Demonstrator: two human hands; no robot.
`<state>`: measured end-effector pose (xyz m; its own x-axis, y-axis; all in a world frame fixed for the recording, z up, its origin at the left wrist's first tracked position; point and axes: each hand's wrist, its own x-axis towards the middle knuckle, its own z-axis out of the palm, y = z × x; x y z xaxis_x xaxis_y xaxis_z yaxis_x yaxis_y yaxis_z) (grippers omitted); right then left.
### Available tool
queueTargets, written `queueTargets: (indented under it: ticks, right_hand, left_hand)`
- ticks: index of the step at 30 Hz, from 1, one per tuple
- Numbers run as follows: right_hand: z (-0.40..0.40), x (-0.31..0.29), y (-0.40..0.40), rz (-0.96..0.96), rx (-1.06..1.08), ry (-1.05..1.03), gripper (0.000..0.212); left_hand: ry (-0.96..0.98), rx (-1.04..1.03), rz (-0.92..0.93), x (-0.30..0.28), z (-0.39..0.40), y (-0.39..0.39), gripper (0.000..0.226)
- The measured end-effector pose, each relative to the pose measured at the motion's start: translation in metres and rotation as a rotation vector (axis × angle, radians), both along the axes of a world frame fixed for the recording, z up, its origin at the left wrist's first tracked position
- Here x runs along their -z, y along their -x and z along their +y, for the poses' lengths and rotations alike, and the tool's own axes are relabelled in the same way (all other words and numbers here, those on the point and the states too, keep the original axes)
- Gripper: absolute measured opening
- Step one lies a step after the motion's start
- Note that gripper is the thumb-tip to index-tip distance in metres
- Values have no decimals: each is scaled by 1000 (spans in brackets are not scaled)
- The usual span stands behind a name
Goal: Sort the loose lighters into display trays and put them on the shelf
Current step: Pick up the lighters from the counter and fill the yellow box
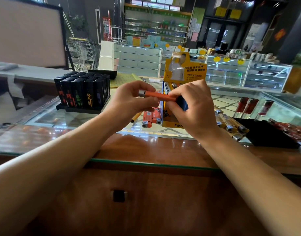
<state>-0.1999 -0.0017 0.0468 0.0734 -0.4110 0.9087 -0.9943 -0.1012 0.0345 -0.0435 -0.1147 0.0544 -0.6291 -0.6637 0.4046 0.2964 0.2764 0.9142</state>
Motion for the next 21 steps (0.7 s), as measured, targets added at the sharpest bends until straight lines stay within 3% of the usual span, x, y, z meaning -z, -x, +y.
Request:
queueTargets:
  ticks: [3, 7, 12, 21]
  right_hand:
    - [-1, 0, -3, 29, -14, 14, 19]
    - [-5, 3, -6, 177, -6, 19, 19]
    - [-8, 4, -6, 244, 4, -9, 22]
    - [0, -1, 3, 17, 66, 36, 29]
  left_hand:
    - [-301, 154, 142, -2, 3, 2, 16]
    - [-458, 191, 250, -4, 1, 4, 7]
    - [-383, 222, 169, -3, -2, 1, 21]
    - [-93, 149, -19, 1, 6, 0, 26]
